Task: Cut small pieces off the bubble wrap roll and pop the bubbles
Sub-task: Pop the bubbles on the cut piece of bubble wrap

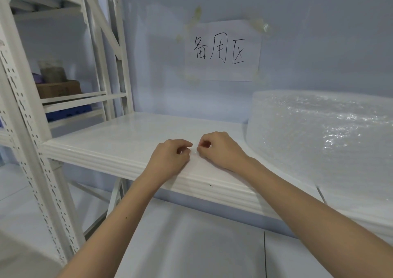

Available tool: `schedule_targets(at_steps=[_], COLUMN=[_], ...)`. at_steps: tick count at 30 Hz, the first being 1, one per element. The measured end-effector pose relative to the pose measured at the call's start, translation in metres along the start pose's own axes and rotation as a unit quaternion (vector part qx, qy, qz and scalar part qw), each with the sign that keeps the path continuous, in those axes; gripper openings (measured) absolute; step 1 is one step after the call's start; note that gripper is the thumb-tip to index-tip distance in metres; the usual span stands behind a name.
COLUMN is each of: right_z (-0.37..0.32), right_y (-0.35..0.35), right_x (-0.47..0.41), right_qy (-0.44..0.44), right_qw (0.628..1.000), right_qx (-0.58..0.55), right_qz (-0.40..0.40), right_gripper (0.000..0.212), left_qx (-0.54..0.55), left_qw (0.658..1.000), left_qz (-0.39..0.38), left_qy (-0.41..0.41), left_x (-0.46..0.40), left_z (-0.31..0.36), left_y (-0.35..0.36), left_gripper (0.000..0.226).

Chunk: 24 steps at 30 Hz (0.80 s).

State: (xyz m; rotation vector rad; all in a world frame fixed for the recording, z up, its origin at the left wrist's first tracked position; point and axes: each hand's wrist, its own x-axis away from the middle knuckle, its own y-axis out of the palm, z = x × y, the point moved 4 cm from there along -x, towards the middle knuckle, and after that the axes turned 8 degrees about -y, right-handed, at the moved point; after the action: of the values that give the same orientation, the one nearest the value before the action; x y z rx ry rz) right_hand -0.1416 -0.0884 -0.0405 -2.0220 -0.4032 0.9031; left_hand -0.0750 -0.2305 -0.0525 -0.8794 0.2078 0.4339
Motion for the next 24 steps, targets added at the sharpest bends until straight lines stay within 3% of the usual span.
schedule_targets(at_steps=[14, 24], right_z=[0.001, 0.002], right_y=[0.001, -0.024], right_x=[0.001, 0.022], right_qy=[0.014, 0.054], right_qw=[1.0, 0.995], right_qx=[-0.011, -0.038], right_qz=[-0.018, 0.077], right_gripper=[0.017, 0.019], left_qx=[-0.03, 0.013], left_qw=[0.999, 1.0], left_qz=[-0.036, -0.001], left_qy=[0.017, -0.013], left_x=[0.001, 0.005], left_z=[0.002, 0.004], left_y=[0.005, 0.002], left_gripper=[0.033, 0.034])
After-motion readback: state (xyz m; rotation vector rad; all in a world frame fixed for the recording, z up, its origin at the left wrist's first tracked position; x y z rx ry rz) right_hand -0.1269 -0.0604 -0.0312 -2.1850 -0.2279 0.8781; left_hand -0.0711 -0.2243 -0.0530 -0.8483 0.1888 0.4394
